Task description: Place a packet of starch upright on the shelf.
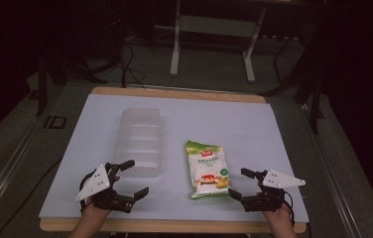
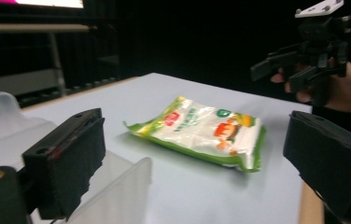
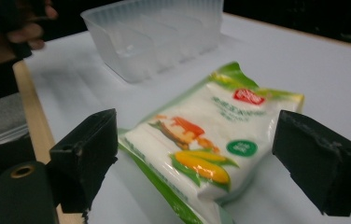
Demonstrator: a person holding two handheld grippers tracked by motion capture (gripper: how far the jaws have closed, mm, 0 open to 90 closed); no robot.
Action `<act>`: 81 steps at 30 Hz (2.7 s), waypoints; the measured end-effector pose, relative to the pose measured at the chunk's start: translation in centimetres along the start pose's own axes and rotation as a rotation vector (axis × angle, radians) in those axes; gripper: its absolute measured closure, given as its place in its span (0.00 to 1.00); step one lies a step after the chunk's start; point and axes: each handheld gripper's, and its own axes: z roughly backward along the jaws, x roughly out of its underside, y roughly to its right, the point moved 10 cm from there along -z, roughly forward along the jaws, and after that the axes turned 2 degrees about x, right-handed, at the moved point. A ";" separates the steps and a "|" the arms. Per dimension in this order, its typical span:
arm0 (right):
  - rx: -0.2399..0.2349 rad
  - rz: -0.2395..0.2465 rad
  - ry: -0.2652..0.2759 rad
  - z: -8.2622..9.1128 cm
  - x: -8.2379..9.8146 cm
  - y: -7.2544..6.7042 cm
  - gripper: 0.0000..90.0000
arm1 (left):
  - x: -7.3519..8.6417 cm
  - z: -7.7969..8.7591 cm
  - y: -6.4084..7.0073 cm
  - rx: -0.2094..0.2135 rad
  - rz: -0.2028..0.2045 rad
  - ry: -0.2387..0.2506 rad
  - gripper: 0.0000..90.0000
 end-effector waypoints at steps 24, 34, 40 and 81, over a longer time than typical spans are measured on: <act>0.037 0.060 0.082 1.2 -2.7 -1.6 0.17 | 0.3 -0.1 0.4 -0.037 -0.073 -0.024 0.02; 0.015 0.100 0.090 0.7 -4.6 -2.4 0.17 | 0.3 -0.5 0.8 -0.018 -0.074 -0.031 0.02; 0.000 0.085 0.106 0.9 -6.5 -1.8 0.16 | 0.5 -0.6 1.0 -0.015 -0.088 -0.042 0.02; 0.124 -0.103 -0.085 -7.1 -5.3 8.8 0.12 | 0.8 -1.3 1.4 -0.007 -0.100 -0.062 0.01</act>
